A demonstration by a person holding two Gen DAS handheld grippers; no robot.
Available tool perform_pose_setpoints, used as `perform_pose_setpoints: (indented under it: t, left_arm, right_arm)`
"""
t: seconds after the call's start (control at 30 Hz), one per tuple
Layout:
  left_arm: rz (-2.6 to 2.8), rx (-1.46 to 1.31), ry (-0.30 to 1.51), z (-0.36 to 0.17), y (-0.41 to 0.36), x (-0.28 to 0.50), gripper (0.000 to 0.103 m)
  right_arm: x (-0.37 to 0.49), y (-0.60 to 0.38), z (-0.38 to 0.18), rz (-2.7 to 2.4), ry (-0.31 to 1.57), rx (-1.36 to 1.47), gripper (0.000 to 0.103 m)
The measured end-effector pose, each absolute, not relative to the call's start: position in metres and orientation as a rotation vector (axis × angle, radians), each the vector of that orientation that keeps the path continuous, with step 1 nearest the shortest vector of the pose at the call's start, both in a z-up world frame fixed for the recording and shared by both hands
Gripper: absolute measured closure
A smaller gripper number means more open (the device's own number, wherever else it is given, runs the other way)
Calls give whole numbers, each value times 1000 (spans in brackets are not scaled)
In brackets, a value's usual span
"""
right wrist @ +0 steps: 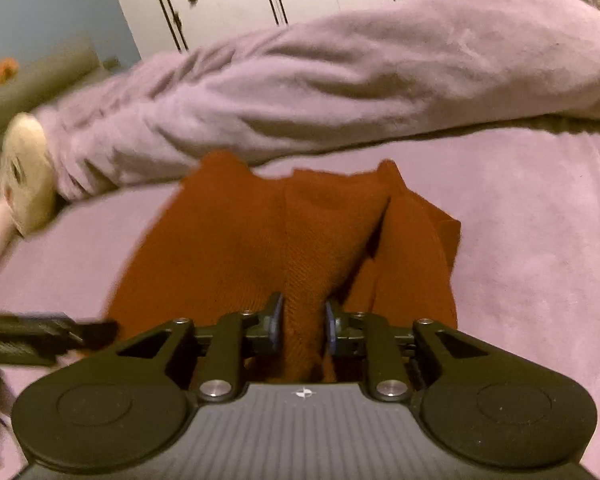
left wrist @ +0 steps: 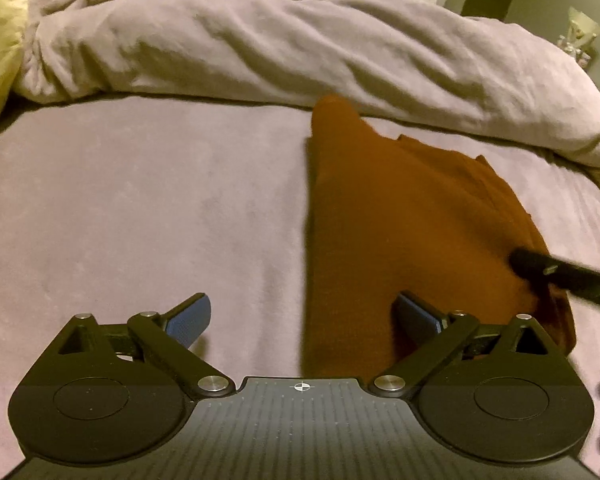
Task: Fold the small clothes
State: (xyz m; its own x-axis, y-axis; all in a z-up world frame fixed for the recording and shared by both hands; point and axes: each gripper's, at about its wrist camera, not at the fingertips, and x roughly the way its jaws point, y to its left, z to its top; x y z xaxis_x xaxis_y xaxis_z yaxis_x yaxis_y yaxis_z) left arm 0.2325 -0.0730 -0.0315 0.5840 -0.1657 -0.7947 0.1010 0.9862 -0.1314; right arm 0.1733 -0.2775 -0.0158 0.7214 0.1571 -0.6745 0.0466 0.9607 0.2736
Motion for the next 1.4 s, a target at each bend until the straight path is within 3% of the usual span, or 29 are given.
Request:
perform_pose_setpoints:
  t: [0.13,0.43,0.5,0.57,0.77,0.9,1.0,1.03,1.07,1.1,1.23,1.4]
  left_arm:
    - [-160,-99,943,-32,-70,233,1]
    - [-160,-110,959,-34,-70,233,1]
    - [-157,-109,960,-33,-70,232,1]
    - [-144,-107,956,-29,-68,232,1]
    - [-147,-101,903,-7,-66,228,2]
    - [-190,-47,911,-7,-82,227,2]
    - [-195,-10,935,-18,-94,229,0]
    - [-195,2,946,-24,-96,230,0]
    - [-203,-1,955,-29,-97,232,0]
    - [-204,-17,960,-30,-94,231,0]
    - [-183,-20,954,-18,-84,232,0]
    - [-157,-40,904,1,-92,245,0]
  right_arm:
    - [164,-306,-11,51,756,423,51]
    - [186,-319,-40,162,849,679,50]
    - [197,-312,-42,166,856,669,51]
    - [205,-302,-38,181,863,628,78]
    - [191,-250,20,84,685,62,83]
    - [180,-247,24,-31,627,-114,83]
    - [177,-265,8,-60,658,-58,82]
    - [176,-268,-2,-35,689,-42,78]
    - [180,-268,-14,-26,744,-65,68]
    - [180,-267,-22,-33,772,-97,66]
    - [167,-288,1,-30,719,48,48]
    - [168,-294,29,-31,602,102,49]
